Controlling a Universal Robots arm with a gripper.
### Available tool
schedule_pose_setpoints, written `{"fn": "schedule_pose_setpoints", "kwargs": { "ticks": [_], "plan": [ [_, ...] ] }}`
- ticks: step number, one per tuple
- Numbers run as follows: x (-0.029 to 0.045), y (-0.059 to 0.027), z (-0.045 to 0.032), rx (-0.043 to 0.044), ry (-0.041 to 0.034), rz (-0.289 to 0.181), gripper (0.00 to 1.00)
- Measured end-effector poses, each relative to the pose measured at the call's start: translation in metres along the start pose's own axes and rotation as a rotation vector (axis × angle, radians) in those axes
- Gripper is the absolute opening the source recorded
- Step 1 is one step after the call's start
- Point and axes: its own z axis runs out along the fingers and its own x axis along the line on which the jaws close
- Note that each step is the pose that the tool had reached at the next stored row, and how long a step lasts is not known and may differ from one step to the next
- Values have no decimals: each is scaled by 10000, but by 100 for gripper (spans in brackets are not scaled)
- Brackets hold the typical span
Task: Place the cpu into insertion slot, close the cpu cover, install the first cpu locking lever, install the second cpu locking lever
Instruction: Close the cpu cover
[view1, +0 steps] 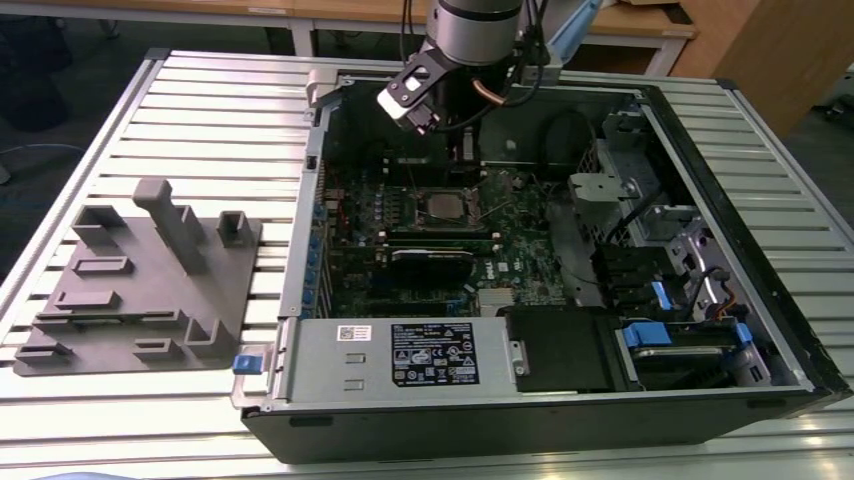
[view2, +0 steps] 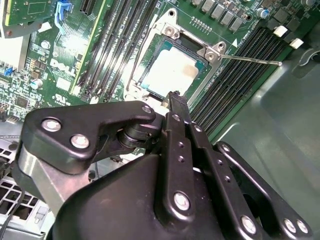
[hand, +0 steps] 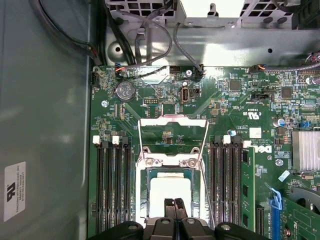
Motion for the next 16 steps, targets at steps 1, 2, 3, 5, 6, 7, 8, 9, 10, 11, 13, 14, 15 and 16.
{"fn": "schedule_pose_setpoints", "kwargs": {
  "ticks": [1, 2, 3, 5, 6, 7, 8, 9, 10, 11, 13, 14, 15, 16],
  "plan": [
    [0, 0, -4, 1, -2, 0, 11],
    [0, 0, -8, 1, -3, 0, 11],
    [0, 1, -14, 0, -2, 0, 11],
    [0, 1, -29, 0, -1, -1, 11],
    [0, 2, -38, -1, -1, 0, 11],
    [0, 2, -48, -1, -1, 0, 11],
    [0, 2, -56, -1, -1, 0, 11],
    [0, 3, -65, -1, -1, 0, 11],
    [0, 3, -70, -1, -2, 0, 11],
    [0, 3, -70, -2, 0, 0, 11],
    [0, 3, -72, -1, -1, 0, 11],
    [0, 3, -72, -1, -1, -1, 11],
    [0, 4, -73, -1, -1, 0, 11],
    [0, 7, -73, 0, -2, -1, 11]
  ]
}}
